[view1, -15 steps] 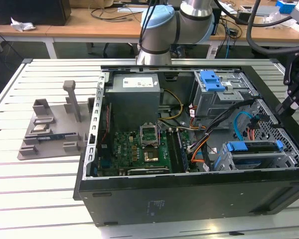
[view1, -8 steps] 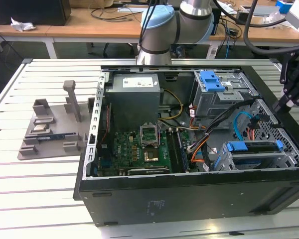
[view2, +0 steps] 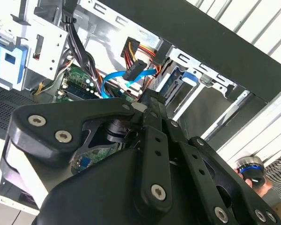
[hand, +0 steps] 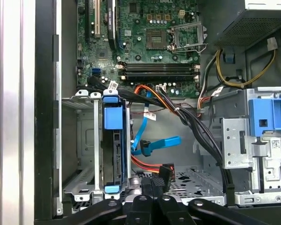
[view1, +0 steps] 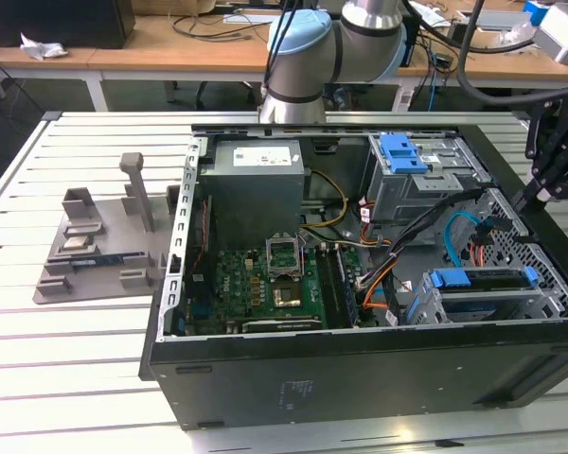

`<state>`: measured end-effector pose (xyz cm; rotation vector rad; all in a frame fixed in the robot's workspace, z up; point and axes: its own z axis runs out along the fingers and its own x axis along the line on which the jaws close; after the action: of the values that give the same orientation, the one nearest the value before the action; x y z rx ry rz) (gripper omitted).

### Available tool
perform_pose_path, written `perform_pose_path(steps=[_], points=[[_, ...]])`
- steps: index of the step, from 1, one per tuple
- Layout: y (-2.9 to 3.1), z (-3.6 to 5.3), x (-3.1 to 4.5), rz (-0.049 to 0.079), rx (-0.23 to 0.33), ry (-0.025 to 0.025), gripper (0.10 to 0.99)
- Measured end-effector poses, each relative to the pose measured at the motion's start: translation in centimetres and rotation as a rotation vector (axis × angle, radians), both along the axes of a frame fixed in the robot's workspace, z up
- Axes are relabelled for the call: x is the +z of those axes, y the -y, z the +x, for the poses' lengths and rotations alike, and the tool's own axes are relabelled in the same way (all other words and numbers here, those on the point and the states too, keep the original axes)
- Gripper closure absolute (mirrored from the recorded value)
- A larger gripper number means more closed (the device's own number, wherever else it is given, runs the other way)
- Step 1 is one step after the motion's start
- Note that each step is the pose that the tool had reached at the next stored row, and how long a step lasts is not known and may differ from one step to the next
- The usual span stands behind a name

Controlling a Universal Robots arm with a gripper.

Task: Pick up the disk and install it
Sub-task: 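Insert the first disk wire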

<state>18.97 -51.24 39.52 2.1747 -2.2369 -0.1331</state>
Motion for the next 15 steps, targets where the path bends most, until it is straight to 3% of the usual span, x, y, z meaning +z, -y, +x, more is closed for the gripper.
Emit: perform_pose_path(steps=[15], points=[[-1.88,0.15,-1.78,-0.005,0.000,0.0000,0.980]])
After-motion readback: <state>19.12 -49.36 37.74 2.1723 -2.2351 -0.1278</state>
